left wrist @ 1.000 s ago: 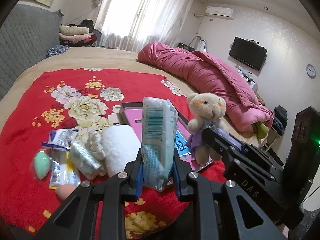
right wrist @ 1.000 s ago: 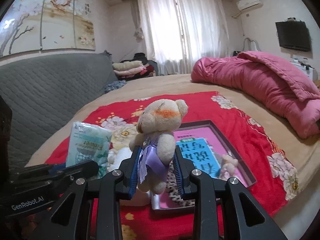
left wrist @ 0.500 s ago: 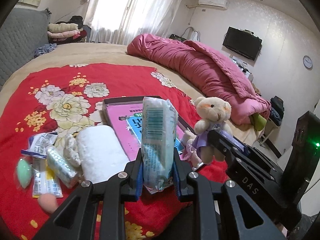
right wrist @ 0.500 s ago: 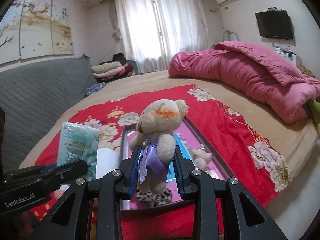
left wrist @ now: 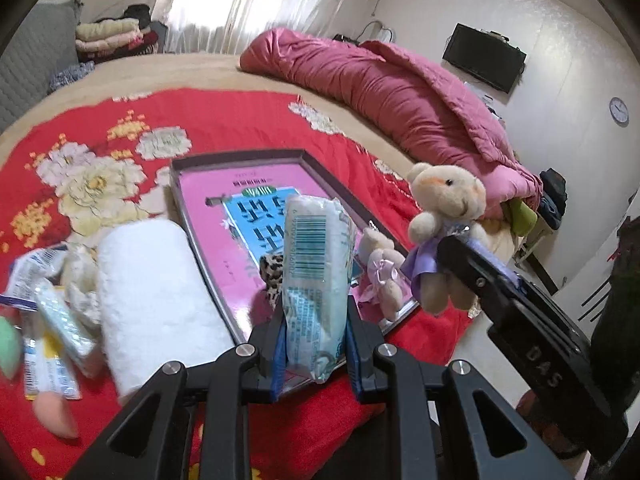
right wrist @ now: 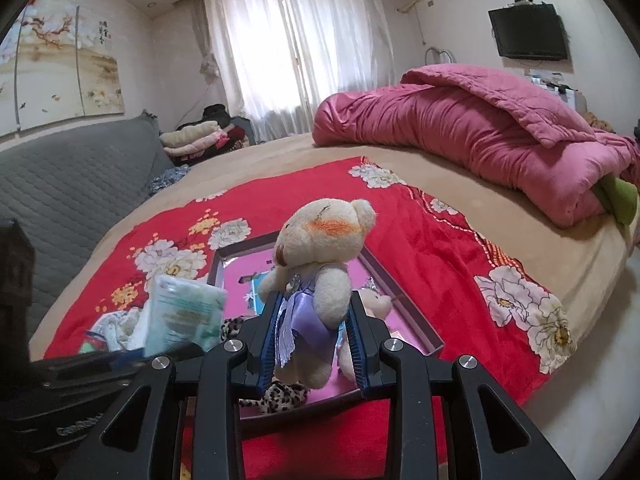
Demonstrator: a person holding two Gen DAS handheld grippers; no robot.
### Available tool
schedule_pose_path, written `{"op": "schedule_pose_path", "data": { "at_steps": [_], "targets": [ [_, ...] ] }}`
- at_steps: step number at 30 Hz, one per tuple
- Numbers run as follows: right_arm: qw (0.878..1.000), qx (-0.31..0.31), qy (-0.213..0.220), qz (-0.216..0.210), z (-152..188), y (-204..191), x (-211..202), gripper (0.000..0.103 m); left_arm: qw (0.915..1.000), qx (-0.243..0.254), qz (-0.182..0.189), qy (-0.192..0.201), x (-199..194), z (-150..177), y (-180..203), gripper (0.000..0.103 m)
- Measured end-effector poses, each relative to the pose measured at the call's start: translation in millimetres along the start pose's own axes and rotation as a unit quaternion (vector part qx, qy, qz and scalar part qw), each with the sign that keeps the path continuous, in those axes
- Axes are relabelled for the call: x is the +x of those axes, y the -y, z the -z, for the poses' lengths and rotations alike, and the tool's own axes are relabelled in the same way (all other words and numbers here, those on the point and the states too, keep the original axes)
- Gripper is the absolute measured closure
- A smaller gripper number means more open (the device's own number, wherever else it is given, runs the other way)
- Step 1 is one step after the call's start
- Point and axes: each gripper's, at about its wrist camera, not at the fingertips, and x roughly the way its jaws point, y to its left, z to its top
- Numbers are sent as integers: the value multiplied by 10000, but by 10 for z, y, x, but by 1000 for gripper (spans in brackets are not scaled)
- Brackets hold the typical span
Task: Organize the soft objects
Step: 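Carry the wipes pack and purple-dress bear over the pink tray with both tools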
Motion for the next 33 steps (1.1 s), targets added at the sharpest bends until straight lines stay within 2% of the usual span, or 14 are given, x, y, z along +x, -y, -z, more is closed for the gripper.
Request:
{"op": "schedule_pose_path", "data": {
  "at_steps": [12,23,33],
  "targets": [
    [9993,-98,-367,5,76,19,208,71,9983,192,-79,-543,414,80,69,78],
    [9972,-145,-727,-17,118,32,489,71,9977,286,-113,-608,475,91,80,78],
    [9905,-121,-1363,-119,180,50,783,70,9967,476,-249,-615,507,118,110,78]
  ]
}}
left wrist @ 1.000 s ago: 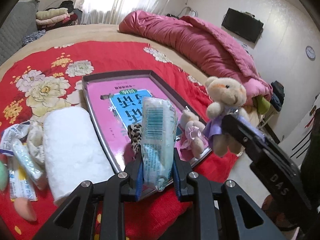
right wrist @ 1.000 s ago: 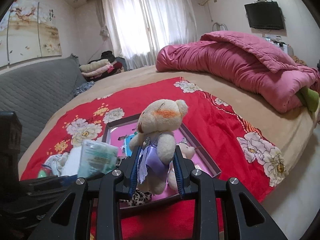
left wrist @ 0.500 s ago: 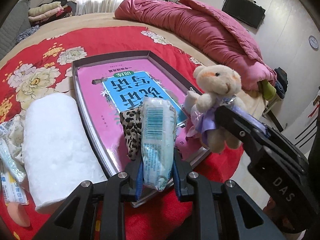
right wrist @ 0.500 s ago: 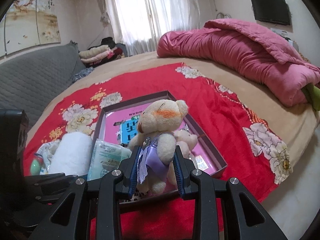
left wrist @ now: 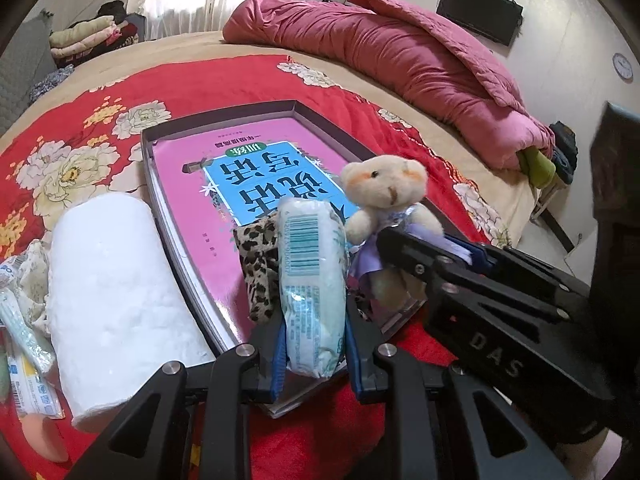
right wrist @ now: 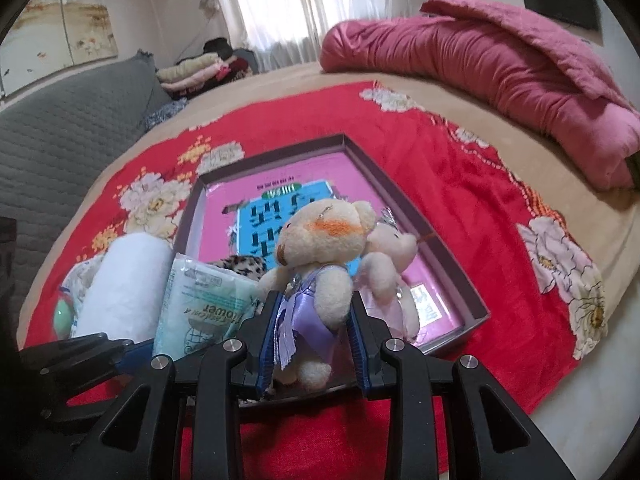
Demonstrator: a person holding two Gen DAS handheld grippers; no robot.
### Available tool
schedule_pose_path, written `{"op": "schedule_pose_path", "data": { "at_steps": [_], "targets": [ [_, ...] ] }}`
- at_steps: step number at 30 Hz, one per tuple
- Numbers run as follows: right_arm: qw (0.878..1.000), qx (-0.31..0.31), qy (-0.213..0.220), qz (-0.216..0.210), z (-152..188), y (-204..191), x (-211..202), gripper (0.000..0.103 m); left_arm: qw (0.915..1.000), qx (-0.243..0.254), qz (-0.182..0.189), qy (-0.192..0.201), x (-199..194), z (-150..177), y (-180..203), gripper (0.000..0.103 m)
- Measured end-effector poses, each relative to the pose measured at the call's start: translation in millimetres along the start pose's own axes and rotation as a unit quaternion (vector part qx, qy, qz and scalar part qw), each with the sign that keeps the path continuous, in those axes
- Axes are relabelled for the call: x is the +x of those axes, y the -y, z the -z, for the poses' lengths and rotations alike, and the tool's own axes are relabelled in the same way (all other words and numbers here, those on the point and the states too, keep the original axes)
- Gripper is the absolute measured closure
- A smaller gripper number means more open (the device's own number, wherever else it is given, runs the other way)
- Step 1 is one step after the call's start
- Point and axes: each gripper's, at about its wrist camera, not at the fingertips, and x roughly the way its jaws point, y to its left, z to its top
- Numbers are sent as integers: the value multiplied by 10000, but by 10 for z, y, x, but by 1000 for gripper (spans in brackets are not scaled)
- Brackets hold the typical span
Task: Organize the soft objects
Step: 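Carry the wipes pack and purple-dress bear over the pink tray with both tools, then release the purple-dress bear on the tray with the right tool while the left tool lowers the wipes pack there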
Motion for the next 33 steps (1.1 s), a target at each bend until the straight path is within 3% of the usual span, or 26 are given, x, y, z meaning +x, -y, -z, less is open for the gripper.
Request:
{"op": "schedule_pose_path", "data": {
  "at_steps": [16,21,27,33],
  "targets": [
    [9997,71,-134,206,-1,58,94,65,9997,144,-122,-151,88,1,80,78],
    [9997,175,28,180,-1,106,25,49,9997,154,-125,-171,109,-5,86,78],
    [9989,316,276,192,8,150,-78,47,9996,149,-134,-195,145,-35,103,78],
    [9949,404,826,423,28,174,-311,34,9995,177,-127,-216,186,-76,149,78]
  ]
}}
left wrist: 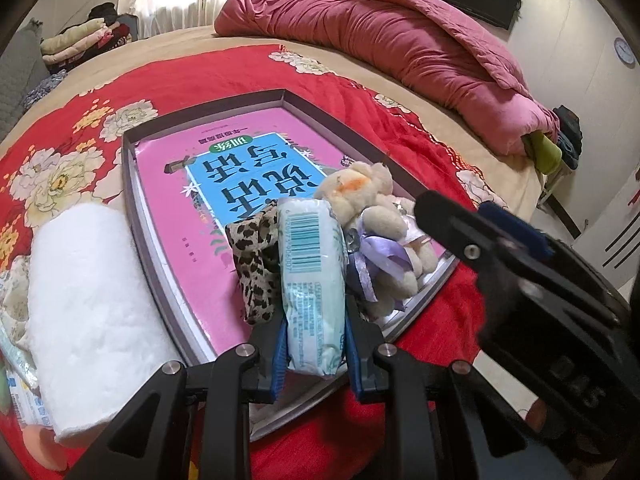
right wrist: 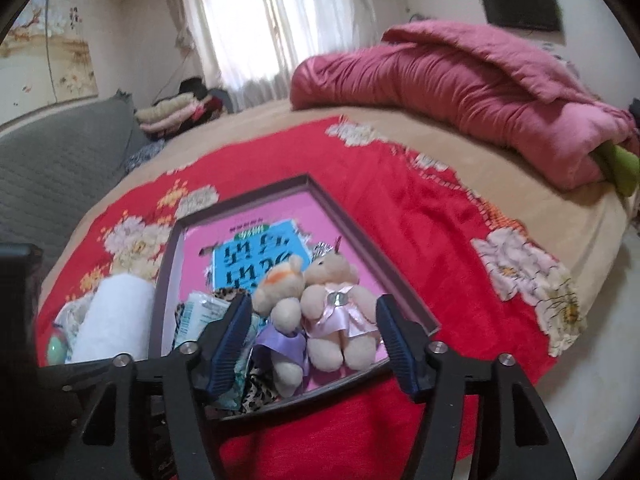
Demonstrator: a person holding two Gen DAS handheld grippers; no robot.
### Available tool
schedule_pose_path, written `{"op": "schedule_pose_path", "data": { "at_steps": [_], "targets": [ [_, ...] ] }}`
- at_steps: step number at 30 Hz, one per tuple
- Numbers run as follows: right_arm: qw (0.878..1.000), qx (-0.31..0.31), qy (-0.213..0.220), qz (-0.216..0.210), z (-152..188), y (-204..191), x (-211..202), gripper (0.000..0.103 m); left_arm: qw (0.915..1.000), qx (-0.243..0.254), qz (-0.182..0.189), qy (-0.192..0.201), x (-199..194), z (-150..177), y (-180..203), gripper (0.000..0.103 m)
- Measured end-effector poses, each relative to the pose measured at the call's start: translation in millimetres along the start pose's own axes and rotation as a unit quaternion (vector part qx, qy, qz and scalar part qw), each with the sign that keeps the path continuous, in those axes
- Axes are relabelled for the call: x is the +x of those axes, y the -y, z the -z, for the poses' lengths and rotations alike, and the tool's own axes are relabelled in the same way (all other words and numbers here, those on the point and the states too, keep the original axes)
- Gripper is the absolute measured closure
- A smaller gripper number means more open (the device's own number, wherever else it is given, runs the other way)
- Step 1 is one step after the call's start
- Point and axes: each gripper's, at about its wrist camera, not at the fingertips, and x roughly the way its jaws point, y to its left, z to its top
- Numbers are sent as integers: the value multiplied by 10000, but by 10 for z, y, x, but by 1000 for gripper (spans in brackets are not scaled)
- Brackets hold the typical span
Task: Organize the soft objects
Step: 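Release the purple-dress bear on the tray with the right tool while the left tool lowers the wipes pack there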
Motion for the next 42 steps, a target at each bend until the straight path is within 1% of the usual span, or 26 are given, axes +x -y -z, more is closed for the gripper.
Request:
{"op": "schedule_pose_path", "data": {
  "at_steps": [2,6,13,18,20,24,25,26,28,29,35,42],
  "targets": [
    [9999,31,91,68,0,15,-37,33,10000,30,13,-31,23,-16,24,78],
    [9999,100,47,98,1,53,-23,32,9998,163,-34,-122,65,-43,78,78],
    [9997,203,51,135,-1,104,-21,31,9994,237,-117,-202,75,-50,103,77],
    [9994,275,77,186,4,131,-36,31,9993,237,-134,-251,88,-46,99,70],
    [9993,306,72,202,8,144,-34,31,9991,245,-215,-265,94,-43,95,69],
    [9991,355,49,248,6,163,-18,31,9990,300,-248,-230,82,-44,99,67],
    [9990,359,57,260,7,165,-21,31,9989,315,-254,-231,82,-47,101,66],
    [9989,365,69,269,7,168,-25,31,9988,341,-239,-243,82,-50,104,61],
    [9988,375,86,292,4,175,-31,31,9988,374,-210,-246,72,-55,110,55],
    [9988,378,83,284,5,176,-29,31,9987,393,-229,-215,56,-56,111,54],
    [9988,375,85,295,3,177,-31,30,9988,366,-299,-89,-48,-86,73,49],
    [9987,416,34,299,1,198,-21,30,9993,269,-256,-2,-155,-95,8,43]
  ]
}}
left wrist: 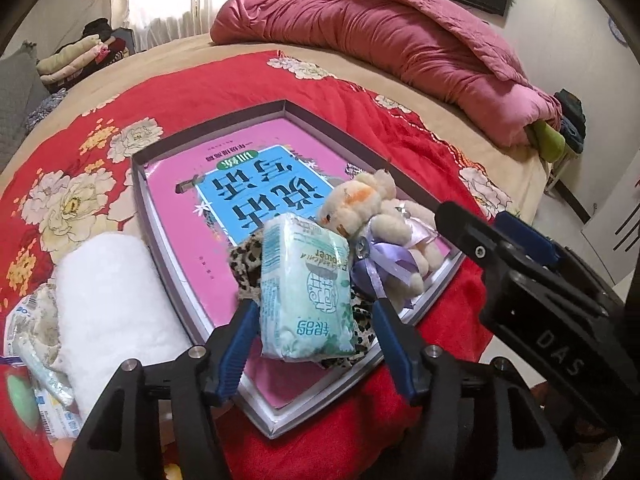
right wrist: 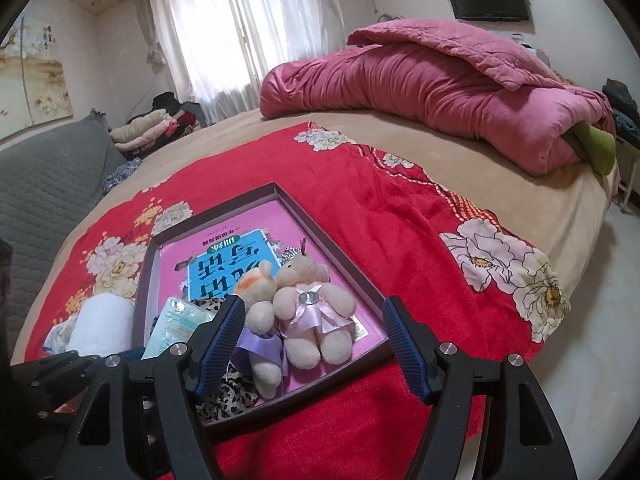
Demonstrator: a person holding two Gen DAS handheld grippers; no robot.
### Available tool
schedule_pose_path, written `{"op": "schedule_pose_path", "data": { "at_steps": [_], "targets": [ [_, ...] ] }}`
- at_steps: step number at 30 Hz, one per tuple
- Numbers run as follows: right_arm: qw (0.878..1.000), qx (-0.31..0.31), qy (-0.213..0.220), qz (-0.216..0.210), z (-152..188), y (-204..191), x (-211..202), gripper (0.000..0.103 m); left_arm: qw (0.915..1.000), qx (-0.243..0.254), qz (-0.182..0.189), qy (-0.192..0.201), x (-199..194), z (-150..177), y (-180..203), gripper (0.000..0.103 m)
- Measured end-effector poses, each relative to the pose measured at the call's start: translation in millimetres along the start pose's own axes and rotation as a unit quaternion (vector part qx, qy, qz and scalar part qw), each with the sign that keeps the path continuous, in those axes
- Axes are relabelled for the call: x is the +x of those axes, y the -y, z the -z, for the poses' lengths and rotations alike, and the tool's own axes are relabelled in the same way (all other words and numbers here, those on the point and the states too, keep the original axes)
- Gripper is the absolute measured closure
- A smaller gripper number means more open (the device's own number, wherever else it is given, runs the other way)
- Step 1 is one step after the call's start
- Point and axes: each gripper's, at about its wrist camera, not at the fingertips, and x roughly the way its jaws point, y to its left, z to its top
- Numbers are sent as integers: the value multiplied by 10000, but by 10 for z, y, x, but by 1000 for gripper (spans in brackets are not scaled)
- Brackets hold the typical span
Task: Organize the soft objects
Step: 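Move both open tools away from the tray back to the pile of soft items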
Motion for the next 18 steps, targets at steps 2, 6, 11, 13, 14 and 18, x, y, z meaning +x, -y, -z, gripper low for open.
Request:
{"op": "schedule_pose_path", "data": {
  "at_steps": [2,6,11,13,14,18],
  "targets": [
    [10000,22,-1,6,-5,14,0,30,10000,-45,18,61,-48,1,-25,42],
    [10000,3,-13,13,-6,5,7,30,9995,-222,45,224,-163,-6,-102,41],
    [10000,-27,22,29,-8,-10,-7,30,9988,-294,62,393,-268,-8,-143,38],
    [10000,-11,28,37,-8,-2,-10,30,9986,-337,47,412,-288,-9,-163,38],
    [10000,-7,32,48,-10,1,-11,30,9984,-360,32,427,-303,-8,-171,38],
    [9999,-80,81,48,-24,-29,-34,30,9978,-397,-74,522,-376,26,-208,38]
  ]
}}
